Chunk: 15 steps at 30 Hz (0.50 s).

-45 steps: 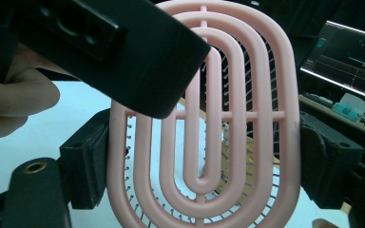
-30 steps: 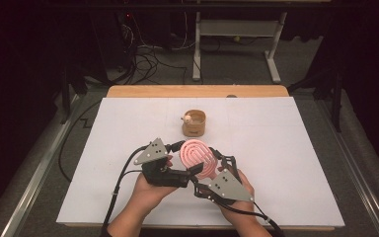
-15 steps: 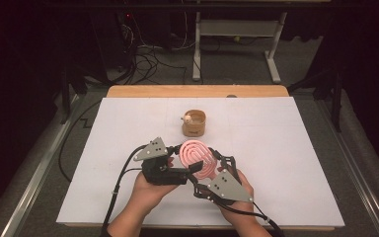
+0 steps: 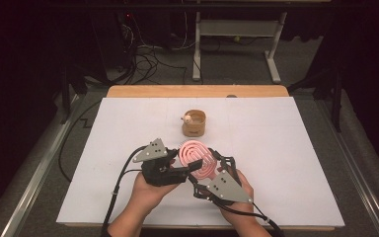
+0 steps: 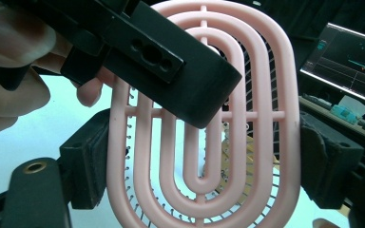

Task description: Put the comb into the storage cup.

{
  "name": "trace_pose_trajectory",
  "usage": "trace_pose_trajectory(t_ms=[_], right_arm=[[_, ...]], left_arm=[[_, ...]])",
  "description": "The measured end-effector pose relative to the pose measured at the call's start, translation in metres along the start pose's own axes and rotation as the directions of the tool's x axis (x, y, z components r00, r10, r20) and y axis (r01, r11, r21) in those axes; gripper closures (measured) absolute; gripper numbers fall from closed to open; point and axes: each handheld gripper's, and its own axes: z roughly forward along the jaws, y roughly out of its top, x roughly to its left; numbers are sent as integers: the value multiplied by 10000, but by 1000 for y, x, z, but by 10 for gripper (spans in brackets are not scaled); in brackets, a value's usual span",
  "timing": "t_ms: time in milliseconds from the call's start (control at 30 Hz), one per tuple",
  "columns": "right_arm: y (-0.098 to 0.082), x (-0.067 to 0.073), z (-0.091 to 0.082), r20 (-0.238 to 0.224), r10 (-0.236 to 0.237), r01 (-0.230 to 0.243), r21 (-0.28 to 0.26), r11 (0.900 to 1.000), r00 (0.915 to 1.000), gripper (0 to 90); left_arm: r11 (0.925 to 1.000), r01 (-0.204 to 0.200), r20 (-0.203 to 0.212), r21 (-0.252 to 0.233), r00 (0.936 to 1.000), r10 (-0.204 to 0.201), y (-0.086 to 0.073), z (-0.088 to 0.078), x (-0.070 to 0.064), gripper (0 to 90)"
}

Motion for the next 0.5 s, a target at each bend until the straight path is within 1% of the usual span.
trace_pose_trajectory(t_ms=[67,133,200,300,433,500], right_arm=[[0,1,-1,4,-5,5,-21,10000,10000,202],[1,1,-1,4,-38,38,-22,10000,10000,202],[1,0,-1,19,-37,37,-35,10000,10000,202],[1,0,-1,31,-78,78,-42,10000,10000,202],[1,1,-1,43,-101,101,-57,9999,9999,202],[1,1,-1,77,-140,140,-51,9999,9999,202]], left_arm=[[10000,14,17,-5,10000,-14,0,0,0,440],[10000,61,83,28,9999,-61,0,-1,1,441],[10000,74,29,24,10000,-74,0,-1,1,473],[9999,108,76,67,9999,-109,0,-2,1,498],[9999,127,162,92,9998,-129,0,-2,1,507],[9999,104,116,76,9999,-105,0,-2,1,510]])
